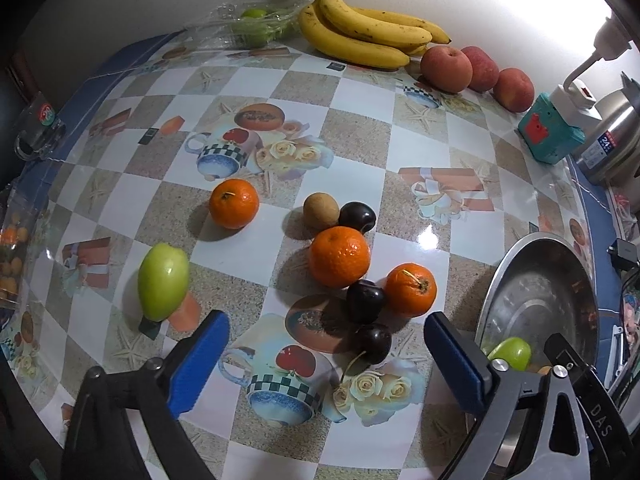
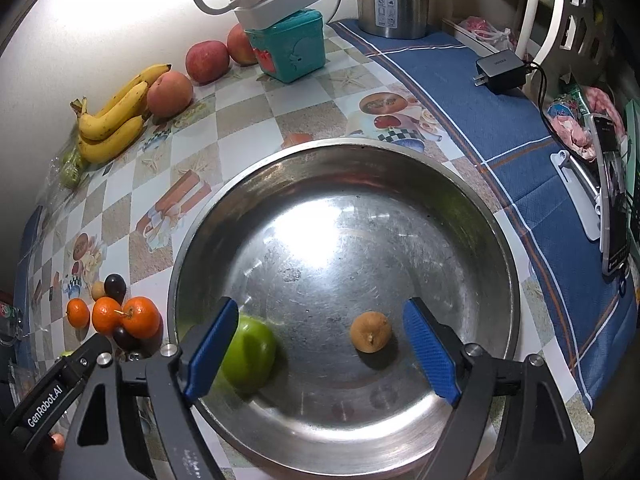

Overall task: Organize fruits
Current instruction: 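Withdraw both tools from the basin back toward the fruit cluster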

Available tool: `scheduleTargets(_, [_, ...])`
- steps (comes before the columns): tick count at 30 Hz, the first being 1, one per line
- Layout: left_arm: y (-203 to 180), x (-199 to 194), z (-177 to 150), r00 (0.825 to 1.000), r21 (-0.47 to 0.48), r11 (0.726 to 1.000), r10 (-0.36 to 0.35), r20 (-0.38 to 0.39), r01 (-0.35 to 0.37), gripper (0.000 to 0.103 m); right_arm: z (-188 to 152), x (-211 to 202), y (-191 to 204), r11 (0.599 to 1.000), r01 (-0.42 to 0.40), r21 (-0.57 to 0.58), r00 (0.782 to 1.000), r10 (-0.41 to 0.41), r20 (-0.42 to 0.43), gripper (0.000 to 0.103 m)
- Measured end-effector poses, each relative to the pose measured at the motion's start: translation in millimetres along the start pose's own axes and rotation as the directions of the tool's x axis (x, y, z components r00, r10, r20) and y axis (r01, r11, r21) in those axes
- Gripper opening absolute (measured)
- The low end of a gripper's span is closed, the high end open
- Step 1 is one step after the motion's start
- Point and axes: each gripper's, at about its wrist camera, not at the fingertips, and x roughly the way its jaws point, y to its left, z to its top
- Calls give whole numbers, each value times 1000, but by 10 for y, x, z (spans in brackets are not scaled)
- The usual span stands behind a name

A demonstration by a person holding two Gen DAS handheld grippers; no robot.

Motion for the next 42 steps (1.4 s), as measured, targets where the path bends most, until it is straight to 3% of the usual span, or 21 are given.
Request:
scheduleTargets(9, [17,5,4,1000,1,1000,19,10,-19,103,-2,18,1,1000,-3,-3,1000,3,-3,85])
scheduleTargets(11, [24,6,7,1000,-3,1000,19,11,-18,103,-2,16,8,1000,-14,-4,1000,14,-1,97])
scheduleTargets(13, [30,3,10,1000,-5,1000,21,16,-21,103,-4,7,24,1000,-19,-10,1000,20,6,101])
scheduleTargets(25, [44,-6,26,1000,14,1000,17,26,-17,103,-16,18,38,1000,-15,-16,1000,15,2,102])
scheduleTargets(29, [194,-43,95,999,-35,999,-26,27,27,103,-21,0,59,999,-42,-14,999,42,5,102])
scheduleTargets(38, [712,-225,296,995,-135,989,-43,88,55,103,-45,-106,238,995,-95,-35,995,96,26,102])
scheduleTargets(42, [927,-281,368,993,-140,990,7,114,9,103,-65,-156,395,990,-124,-74,991,127,32,102])
